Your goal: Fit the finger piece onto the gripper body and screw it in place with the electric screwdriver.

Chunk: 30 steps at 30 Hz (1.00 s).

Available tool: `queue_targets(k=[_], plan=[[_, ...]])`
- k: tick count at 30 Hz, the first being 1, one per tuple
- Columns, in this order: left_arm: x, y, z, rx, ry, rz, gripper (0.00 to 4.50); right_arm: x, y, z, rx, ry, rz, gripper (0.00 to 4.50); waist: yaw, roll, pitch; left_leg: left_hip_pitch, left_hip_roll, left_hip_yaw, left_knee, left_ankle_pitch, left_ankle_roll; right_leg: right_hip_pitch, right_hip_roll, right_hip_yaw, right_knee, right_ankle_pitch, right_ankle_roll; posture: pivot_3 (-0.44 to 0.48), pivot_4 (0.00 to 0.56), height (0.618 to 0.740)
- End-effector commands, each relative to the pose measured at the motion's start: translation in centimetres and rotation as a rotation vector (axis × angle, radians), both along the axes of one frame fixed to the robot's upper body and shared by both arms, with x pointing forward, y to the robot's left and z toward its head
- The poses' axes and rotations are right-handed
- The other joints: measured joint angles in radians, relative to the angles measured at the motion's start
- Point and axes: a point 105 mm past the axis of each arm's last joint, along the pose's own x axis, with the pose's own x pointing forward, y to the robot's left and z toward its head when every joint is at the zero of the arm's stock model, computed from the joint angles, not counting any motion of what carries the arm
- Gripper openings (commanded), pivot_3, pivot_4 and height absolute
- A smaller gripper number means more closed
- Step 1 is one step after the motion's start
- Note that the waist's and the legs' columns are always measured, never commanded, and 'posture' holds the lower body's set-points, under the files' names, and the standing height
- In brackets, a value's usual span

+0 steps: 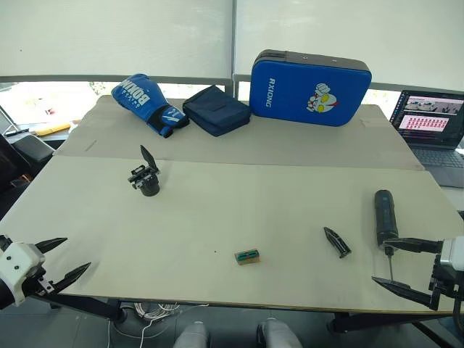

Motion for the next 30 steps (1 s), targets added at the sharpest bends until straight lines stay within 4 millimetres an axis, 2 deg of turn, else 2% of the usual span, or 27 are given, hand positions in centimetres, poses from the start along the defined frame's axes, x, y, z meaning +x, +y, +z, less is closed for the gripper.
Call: queue_targets(k=[1,4,8,10,13,16,19,24,30], plan=[[0.5,-0.1,1.8,-0.027,-0.073,0.010,4.44,0.6,1.4,0.9,0.027,-0.073,0.037,4.50,0.000,0.000,0.000,0.000,0.000,0.000,0.000,0.000,0.000,0.000,0.000,0.000,0.000,0.000,0.000,0.000,0.150,0.740],[1.2,-0.4,3.7,-0.168,-0.155,0.051,4.44,1.5,4.6,2.4,0.165,-0.167,0.102,4.50,-0.004,-0.001,0.000,0.000,0.001,0.000,0.000,0.000,0.000,0.000,0.001,0.000,0.001,0.000,0.000,0.000,0.150,0.740],[1.0,0.5,4.3,-0.307,-0.242,0.211,4.44,2.3,7.0,4.1,0.346,-0.270,0.130,4.50,-0.006,0.001,0.001,0.001,0.004,0.000,0.000,0.000,0.000,0.000,0.001,0.000,0.001,0.001,0.000,0.000,0.150,0.740],[0.6,1.1,4.0,-0.353,-0.279,0.304,4.44,2.5,7.9,4.5,0.386,-0.313,0.143,4.50,-0.004,0.001,0.001,0.000,0.004,0.000,0.000,0.000,0.000,0.000,0.001,0.001,0.000,0.001,0.000,0.000,0.150,0.740],[-0.6,1.7,2.3,-0.436,-0.298,0.460,4.44,3.1,9.7,4.9,0.427,-0.410,0.149,4.50,-0.003,0.001,0.001,0.001,0.002,0.000,0.000,0.000,0.000,0.000,0.000,0.001,0.001,0.001,0.001,0.000,0.150,0.740],[-0.7,0.7,1.5,-0.478,-0.301,0.495,4.44,3.3,10.8,5.2,0.458,-0.435,0.165,4.50,0.000,0.001,0.001,0.001,0.001,0.000,0.000,0.000,0.000,0.000,0.000,0.001,0.001,0.001,0.001,0.000,0.150,0.740],[0.6,-1.0,2.1,-0.480,-0.309,0.439,4.44,3.7,11.1,5.4,0.466,-0.437,0.159,4.50,0.017,0.000,0.001,0.001,0.000,0.000,0.001,0.000,0.000,0.000,0.000,0.000,0.001,0.001,0.000,0.000,0.150,0.740],[4.7,-4.1,3.0,-0.448,-0.269,0.330,4.44,4.1,11.7,5.7,0.472,-0.420,0.161,4.50,0.024,0.000,0.001,0.001,-0.002,0.000,0.002,0.000,0.000,0.000,0.000,0.000,0.001,0.001,0.000,0.000,0.150,0.740],[8.9,-6.2,1.8,-0.381,-0.214,0.305,4.44,4.2,12.7,5.6,0.475,-0.409,0.173,4.50,0.006,0.001,0.000,0.001,-0.002,0.000,0.001,0.000,0.000,0.000,0.001,0.000,0.001,0.005,-0.006,0.000,0.150,0.740]])
